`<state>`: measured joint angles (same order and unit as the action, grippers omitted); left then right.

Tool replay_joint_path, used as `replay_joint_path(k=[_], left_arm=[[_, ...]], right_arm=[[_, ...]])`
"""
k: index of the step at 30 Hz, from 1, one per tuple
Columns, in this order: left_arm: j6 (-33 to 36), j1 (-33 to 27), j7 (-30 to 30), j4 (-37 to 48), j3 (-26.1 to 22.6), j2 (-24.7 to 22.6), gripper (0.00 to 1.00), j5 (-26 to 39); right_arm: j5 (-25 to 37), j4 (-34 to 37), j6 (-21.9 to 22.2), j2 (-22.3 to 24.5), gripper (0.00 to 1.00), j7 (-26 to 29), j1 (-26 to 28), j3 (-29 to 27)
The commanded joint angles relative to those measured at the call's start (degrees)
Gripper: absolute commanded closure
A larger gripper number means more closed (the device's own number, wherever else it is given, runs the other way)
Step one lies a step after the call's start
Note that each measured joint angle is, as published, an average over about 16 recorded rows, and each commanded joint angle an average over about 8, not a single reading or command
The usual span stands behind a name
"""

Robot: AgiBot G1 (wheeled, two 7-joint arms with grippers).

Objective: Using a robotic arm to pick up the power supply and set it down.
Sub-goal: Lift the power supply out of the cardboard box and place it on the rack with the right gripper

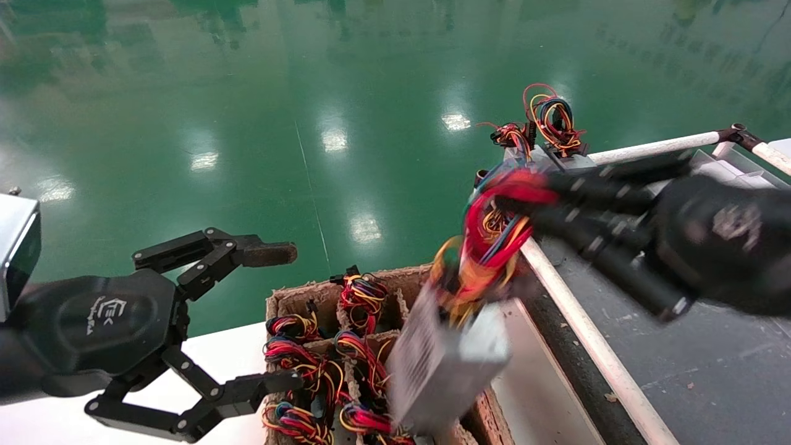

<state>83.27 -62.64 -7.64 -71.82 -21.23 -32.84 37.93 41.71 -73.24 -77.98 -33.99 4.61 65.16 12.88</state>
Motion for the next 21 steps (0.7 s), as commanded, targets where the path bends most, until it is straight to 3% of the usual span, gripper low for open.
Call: replay_joint_path(k=[1,11,21], left_arm=[[0.0,0.0,0.0,0.0,0.0,0.0,0.0,0.0],[0.0,0.0,0.0,0.0,0.0,0.0,0.0,0.0],[0.0,0.0,0.0,0.0,-0.01,0.0,0.0,0.0]], right_arm=[[-0.53,0.93,1.06,1.1,1.0,-0.54,-0.19,-1.27],[3.97,9.18,4.25,3.86,1.0,-3.56,3.34,-2.38],[4.57,20.07,2.93,5.65,1.0,-8.21,2.43,-3.56]])
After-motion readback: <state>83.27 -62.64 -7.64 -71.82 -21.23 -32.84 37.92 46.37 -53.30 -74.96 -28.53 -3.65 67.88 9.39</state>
